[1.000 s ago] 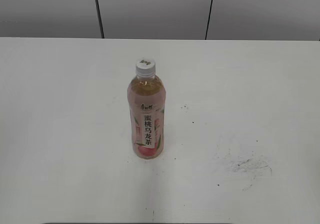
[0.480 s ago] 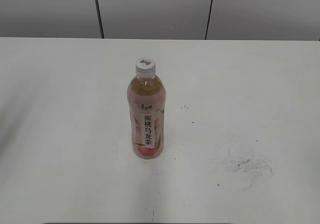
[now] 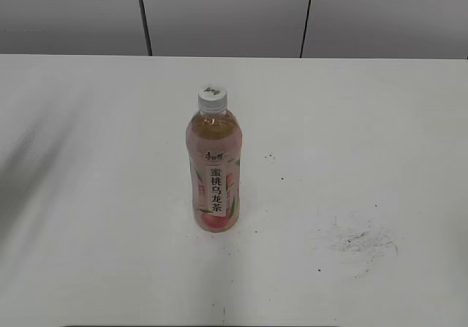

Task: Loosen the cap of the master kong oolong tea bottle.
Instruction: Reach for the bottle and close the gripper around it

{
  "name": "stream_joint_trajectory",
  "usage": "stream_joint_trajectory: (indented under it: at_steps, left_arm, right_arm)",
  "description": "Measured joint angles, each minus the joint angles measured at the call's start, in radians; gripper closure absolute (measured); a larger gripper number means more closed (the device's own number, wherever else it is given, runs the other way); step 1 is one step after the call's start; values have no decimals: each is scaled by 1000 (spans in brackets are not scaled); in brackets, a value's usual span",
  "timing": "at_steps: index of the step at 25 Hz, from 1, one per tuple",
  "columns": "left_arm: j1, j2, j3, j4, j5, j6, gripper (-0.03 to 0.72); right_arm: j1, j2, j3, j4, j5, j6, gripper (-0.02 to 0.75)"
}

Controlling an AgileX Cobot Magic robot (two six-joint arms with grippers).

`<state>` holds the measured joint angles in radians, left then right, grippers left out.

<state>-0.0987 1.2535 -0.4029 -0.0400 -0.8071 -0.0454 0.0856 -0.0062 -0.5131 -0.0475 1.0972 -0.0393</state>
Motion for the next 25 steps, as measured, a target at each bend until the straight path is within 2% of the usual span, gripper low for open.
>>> stream_joint_trajectory:
  at_steps: [8, 13, 16, 21, 25]
  left_arm:
    - [0, 374, -1, 20, -332, -42, 209]
    - [0, 499, -4, 115, -385, -68, 129]
    - [0, 513, -3, 228, -393, -76, 120]
    - [0, 514, -2, 551, -396, -82, 125]
    - [0, 514, -2, 724, -396, -83, 127]
  right_arm:
    - [0, 0, 0, 0, 0, 0, 204]
    - [0, 0, 0, 0, 0, 0, 204]
    - [0, 0, 0, 0, 0, 0, 204]
    - [0, 0, 0, 0, 0, 0, 204]
    - [0, 0, 0, 0, 0, 0, 204]
